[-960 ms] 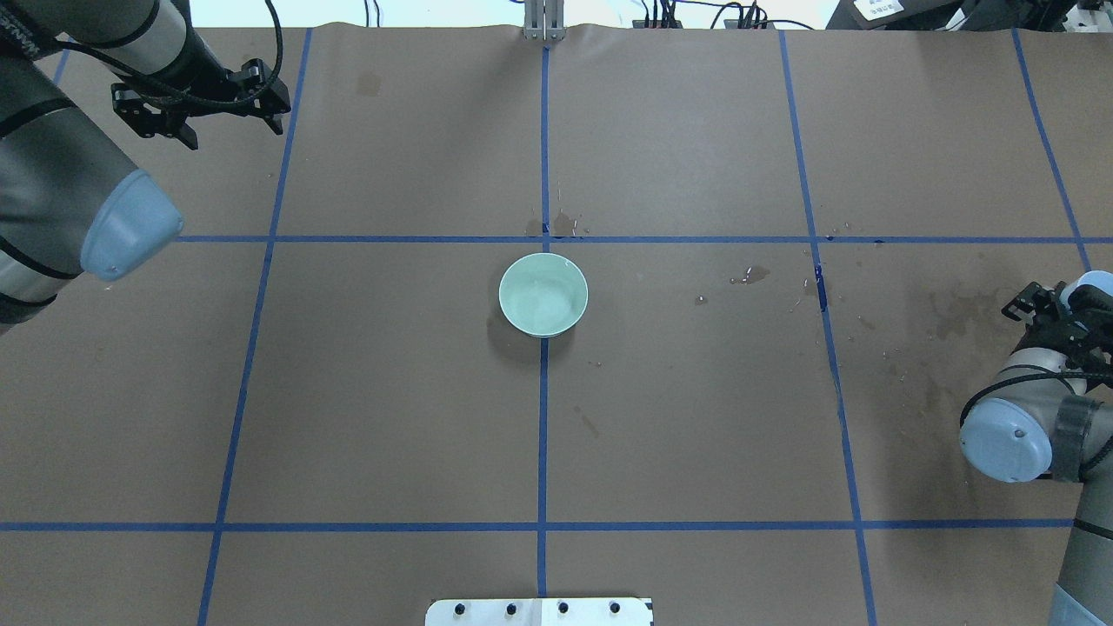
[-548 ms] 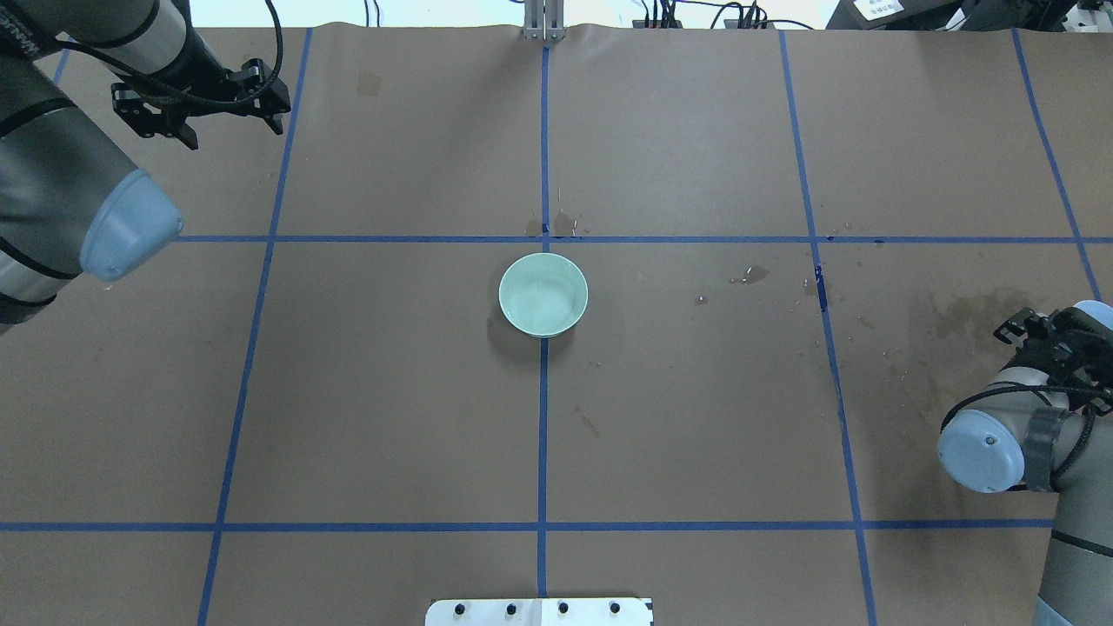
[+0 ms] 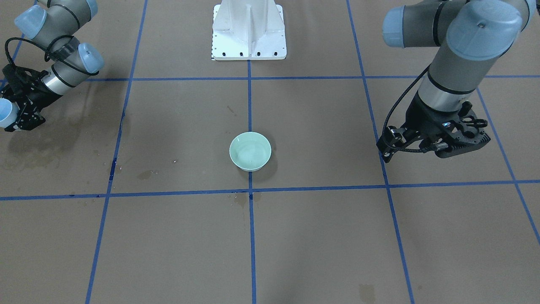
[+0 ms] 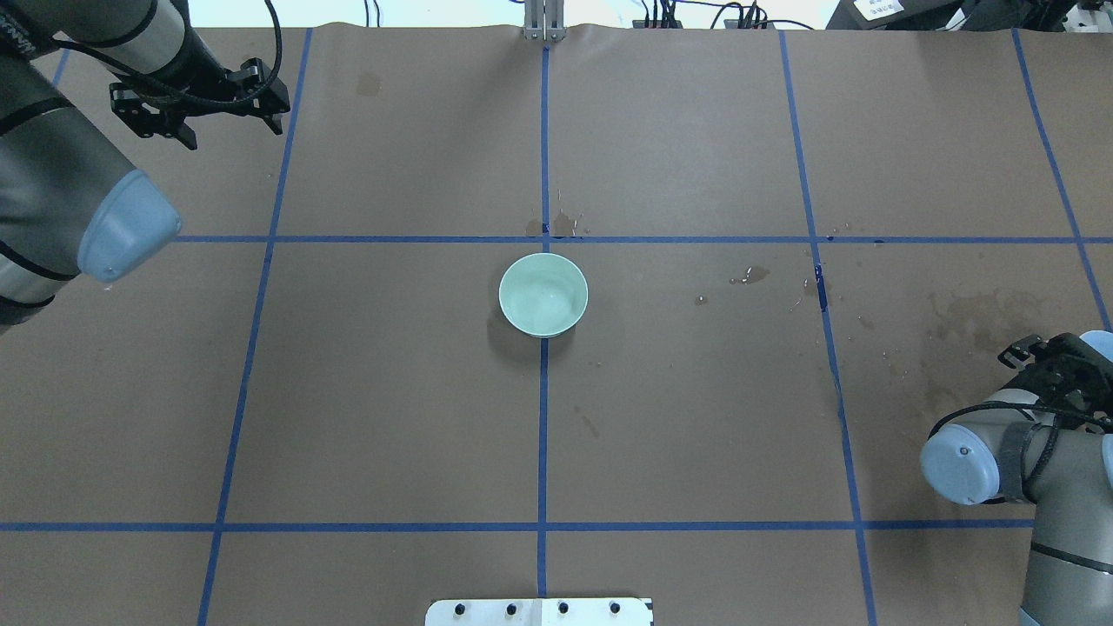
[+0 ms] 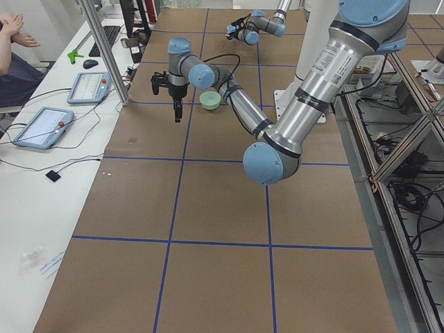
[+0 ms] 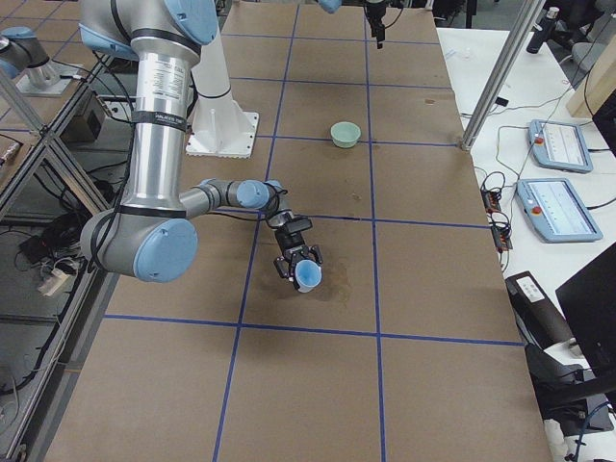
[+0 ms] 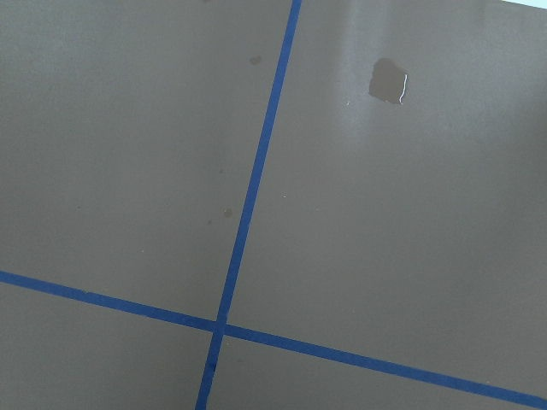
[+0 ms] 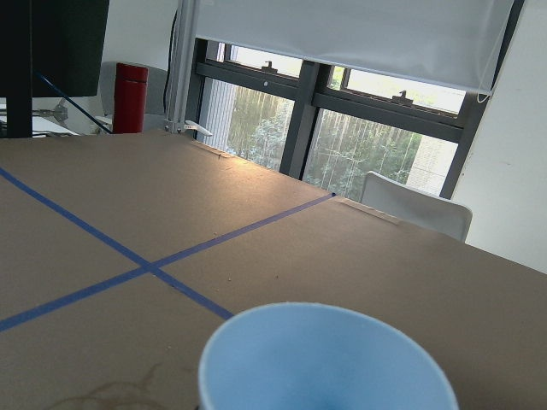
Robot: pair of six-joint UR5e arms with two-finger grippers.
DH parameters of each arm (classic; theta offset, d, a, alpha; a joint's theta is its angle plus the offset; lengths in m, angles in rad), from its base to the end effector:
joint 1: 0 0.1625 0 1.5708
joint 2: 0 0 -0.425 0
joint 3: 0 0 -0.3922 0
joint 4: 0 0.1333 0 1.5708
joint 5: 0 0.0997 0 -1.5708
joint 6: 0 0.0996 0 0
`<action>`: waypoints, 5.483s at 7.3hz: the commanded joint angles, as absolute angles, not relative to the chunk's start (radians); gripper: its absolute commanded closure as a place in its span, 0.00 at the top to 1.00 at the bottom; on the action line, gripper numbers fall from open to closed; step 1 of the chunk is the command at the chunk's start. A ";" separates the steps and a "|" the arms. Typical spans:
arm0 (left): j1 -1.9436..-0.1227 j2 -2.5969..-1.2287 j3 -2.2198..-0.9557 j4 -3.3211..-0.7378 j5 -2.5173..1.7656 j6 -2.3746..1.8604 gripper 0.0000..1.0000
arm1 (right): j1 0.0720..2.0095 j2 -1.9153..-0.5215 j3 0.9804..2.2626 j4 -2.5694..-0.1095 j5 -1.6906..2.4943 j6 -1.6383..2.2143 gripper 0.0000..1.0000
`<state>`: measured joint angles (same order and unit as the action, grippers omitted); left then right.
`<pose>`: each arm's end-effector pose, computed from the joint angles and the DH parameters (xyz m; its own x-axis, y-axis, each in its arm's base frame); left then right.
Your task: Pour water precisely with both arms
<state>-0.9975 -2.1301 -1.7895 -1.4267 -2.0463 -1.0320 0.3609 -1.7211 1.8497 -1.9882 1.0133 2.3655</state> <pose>0.2722 -0.5833 0.2598 0.6829 -0.2167 -0.6976 0.2906 0.9568 -0.0127 -0.3056 -0.3141 0.6418 0.5150 0.8417 0.1624 -0.7512 0.3518 0.5585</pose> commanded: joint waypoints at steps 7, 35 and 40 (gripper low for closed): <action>-0.997 -2.132 -1.798 -1.411 -2.046 -1.031 1.00 | 0.351 -1.726 1.815 -2.022 1.022 2.446 0.83; -0.709 -2.177 -1.807 -1.628 -1.972 -1.354 1.00 | 1.247 -1.393 1.836 -1.689 1.482 0.462 0.99; -0.592 -2.318 -1.666 -1.631 -1.905 -1.397 1.00 | 1.400 -1.305 1.663 -1.700 2.027 0.094 0.99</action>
<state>-0.6066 -2.3097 -1.6767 -1.6311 -1.9096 -1.3953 1.3683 -1.3107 1.6998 -1.6989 1.9069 0.1775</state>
